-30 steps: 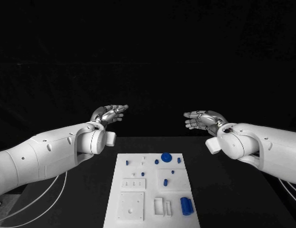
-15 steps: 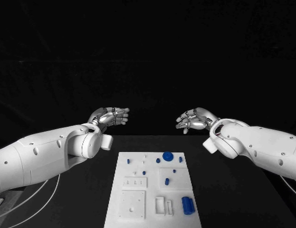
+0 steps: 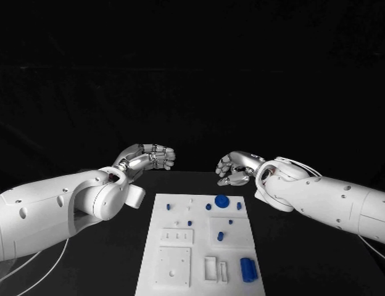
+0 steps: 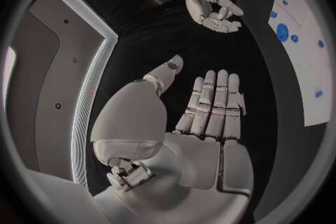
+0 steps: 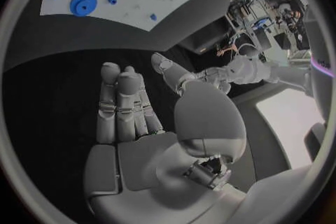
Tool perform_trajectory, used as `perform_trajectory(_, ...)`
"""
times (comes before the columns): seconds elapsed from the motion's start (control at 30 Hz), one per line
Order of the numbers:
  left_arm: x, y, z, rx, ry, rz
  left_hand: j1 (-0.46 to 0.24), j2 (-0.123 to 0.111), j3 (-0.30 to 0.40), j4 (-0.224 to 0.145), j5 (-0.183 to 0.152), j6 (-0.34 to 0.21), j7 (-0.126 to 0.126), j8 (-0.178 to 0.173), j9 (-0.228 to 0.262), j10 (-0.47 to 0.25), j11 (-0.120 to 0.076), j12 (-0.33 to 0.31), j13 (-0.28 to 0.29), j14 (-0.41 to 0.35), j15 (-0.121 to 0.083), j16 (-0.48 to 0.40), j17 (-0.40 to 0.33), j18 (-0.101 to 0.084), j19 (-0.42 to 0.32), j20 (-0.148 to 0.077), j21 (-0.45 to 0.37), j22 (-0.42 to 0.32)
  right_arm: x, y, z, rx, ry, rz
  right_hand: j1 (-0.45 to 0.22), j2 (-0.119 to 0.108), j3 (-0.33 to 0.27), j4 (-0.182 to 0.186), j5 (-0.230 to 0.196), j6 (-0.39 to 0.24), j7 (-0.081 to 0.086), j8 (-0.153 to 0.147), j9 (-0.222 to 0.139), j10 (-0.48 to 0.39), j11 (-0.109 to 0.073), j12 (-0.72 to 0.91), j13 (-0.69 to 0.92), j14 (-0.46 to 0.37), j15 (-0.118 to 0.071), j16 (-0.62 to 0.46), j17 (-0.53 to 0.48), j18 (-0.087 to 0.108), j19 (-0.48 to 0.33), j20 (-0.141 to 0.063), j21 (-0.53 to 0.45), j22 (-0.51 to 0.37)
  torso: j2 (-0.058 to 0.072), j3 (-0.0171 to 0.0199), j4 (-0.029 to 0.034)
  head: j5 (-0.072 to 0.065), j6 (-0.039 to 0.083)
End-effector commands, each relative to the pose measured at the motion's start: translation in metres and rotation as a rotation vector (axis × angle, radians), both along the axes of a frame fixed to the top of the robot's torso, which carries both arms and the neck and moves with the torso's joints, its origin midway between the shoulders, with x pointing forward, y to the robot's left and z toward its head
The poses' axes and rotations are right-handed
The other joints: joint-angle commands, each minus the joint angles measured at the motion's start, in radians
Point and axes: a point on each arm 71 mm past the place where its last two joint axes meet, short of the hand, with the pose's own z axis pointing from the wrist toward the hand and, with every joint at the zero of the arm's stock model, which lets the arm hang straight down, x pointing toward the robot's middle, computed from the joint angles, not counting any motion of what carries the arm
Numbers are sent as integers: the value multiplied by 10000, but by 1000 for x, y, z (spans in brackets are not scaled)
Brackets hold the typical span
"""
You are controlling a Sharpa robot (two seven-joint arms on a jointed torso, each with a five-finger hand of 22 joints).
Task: Assemble the parts on the task board
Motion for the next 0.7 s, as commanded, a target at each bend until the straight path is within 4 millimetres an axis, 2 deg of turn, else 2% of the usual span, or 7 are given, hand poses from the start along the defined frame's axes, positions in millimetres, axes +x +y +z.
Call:
perform_trajectory(0.03,-7,-3,7,38,-551,-138,-52,-30,28,-130,62,83,203,-61,-27,86,-6,-93,-31,-66,17,-115,-53,148,12,42,-62,148,0,7,-1,-1887,-1201,223,84,-153,206,3,-259,94,-19,-84,-33,65,45,-111,-19,-107,1,246,102,221,93,-240,274,248,337,-73,212,-29,83)
perform_trajectory(0.23,-18,-10,10,171,-833,-586,-89,-40,75,-209,91,104,203,-95,-45,93,-5,-153,-50,-139,35,-191,-90,145,-29,63,-93,160,-4,18,-6,-2539,-1613,443,126,-315,522,56,-528,128,-78,-151,-69,93,70,-250,-39,-150,27,467,126,222,53,-276,555,235,593,-168,307,-122,151)
perform_trajectory(0.27,-18,-11,10,164,-835,-621,-93,-41,78,-216,92,103,204,-100,-48,92,-2,-160,-52,-143,38,-197,-92,144,-33,66,-96,161,-5,20,-7,-2615,-1644,474,133,-348,596,71,-559,138,-84,-161,-74,104,73,-276,-42,-159,31,505,122,222,45,-282,606,232,653,-193,324,-153,177)
perform_trajectory(0.3,-19,-12,10,155,-828,-645,-100,-43,81,-223,91,101,206,-106,-50,90,1,-168,-54,-148,41,-203,-96,143,-38,69,-99,163,-6,21,-9,-2719,-1655,511,140,-379,650,77,-573,146,-93,-169,-77,107,76,-298,-46,-165,33,532,117,222,36,-287,641,229,762,-263,395,-208,212)
perform_trajectory(0.37,-20,-14,11,141,-818,-681,-114,-47,87,-237,89,99,209,-117,-55,86,5,-184,-58,-158,46,-216,-102,141,-48,74,-106,165,-7,21,-11,-2849,-1661,492,164,-440,766,92,-618,152,-107,-187,-85,89,89,-355,-60,-175,47,580,102,222,24,-295,706,224,866,-321,445,-317,266)
perform_trajectory(0.47,-22,-14,11,119,-771,-720,-140,-50,91,-243,87,98,212,-127,-60,81,10,-201,-62,-168,52,-230,-108,139,-58,80,-113,168,-7,21,-13,-3005,-1652,371,172,-521,898,133,-709,164,-113,-204,-92,81,102,-408,-73,-189,60,628,78,221,9,-300,771,218,952,-339,473,-398,281)
perform_trajectory(0.7,-24,-12,11,-18,-558,-590,-242,-59,103,-248,77,56,238,-183,-85,63,38,-263,-71,-189,67,-268,-126,144,-71,92,-125,180,-7,24,-21,-3264,-1691,236,209,-772,1275,352,-916,90,-40,-295,-130,-37,155,-515,-148,-215,110,767,7,222,9,-321,870,186,1132,-392,486,-413,348)
